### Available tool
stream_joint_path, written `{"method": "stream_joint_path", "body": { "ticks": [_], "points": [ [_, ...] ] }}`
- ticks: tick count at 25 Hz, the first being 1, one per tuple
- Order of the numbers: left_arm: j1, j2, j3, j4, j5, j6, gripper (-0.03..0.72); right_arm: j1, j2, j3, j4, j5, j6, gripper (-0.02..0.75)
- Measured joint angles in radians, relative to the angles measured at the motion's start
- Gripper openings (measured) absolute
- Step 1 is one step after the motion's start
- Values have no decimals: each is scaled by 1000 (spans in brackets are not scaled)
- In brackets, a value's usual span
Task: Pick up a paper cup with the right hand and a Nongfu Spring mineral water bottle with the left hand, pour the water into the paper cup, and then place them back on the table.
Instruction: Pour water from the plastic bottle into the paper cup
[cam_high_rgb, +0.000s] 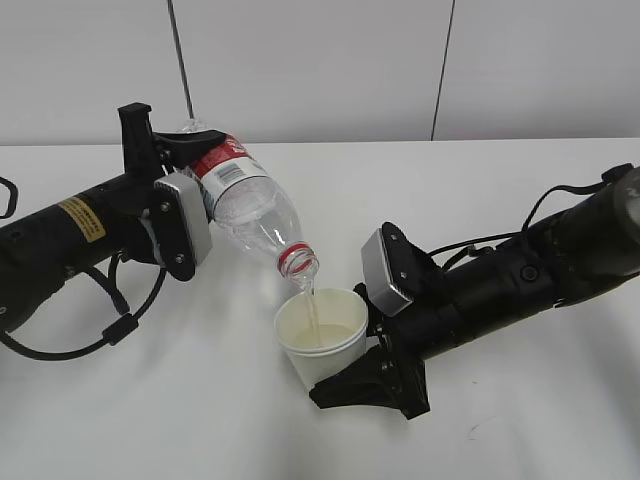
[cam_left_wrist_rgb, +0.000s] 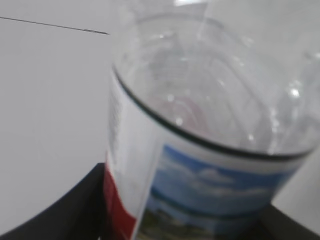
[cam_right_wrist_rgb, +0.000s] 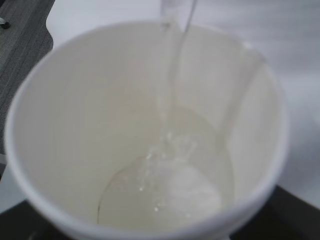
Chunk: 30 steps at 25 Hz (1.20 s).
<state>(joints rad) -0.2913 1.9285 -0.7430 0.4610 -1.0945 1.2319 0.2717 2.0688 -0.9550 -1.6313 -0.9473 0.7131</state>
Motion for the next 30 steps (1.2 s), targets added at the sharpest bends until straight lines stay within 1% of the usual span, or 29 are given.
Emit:
{"method": "stream_joint_path", "body": {
  "ticks": [11,17,30],
  "points": [
    [0,0,0,0,-1,2,386,0,0,0,0,1,0,510],
    [0,0,0,0,-1,4,386,0,0,0,-34,1,0,510],
    [0,0,0,3,-8,7,386,0,0,0,-42,1,0,510]
  ]
}}
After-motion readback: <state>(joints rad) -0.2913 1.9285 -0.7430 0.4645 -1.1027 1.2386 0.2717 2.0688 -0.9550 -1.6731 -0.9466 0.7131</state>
